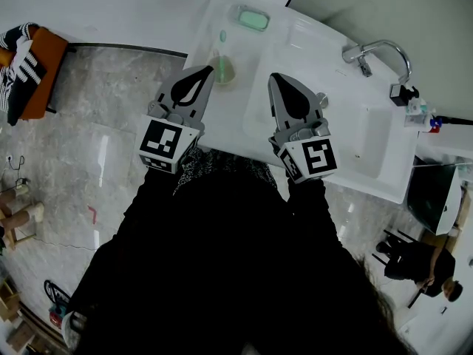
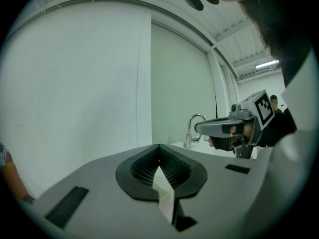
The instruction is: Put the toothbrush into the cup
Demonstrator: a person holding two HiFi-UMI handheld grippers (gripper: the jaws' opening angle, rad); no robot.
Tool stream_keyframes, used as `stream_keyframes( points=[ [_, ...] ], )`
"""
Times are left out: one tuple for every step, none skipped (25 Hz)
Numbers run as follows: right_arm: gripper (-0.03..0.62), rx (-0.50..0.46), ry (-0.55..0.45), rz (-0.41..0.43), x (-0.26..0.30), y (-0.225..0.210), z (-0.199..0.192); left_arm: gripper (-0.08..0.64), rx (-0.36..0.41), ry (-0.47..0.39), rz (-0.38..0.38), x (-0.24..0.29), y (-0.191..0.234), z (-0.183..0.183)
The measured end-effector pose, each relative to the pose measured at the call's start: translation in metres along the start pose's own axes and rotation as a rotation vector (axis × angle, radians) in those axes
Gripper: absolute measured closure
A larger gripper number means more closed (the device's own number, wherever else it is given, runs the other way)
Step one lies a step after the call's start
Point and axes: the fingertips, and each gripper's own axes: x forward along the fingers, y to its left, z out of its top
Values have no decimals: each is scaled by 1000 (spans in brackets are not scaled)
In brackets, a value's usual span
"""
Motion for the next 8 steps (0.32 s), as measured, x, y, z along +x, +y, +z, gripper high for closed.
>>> stream_keyframes(
  points=[
    [591,-6,2,0,0,0,0,552,-2,-5,-2,0,0,0],
    [591,-13,4,0,1,0,0,552,-4,-8,-2,0,0,0],
    [591,-15,5,0,2,0,-1,552,-4,-6,0,1,0,1],
    [591,-14,5,0,2,-1,-1,552,-2,-2,4,1,1,1],
    [591,-13,5,1,3,-2,-1,552,0,1,7,2,1,1],
    [591,-12,5,2,4,-3,-1,552,2,3,9,3,2,1],
    [591,-11,5,2,4,-4,-2,552,4,4,10,3,2,1],
    [591,-11,6,3,4,-5,-2,552,5,4,12,4,2,1]
  ],
)
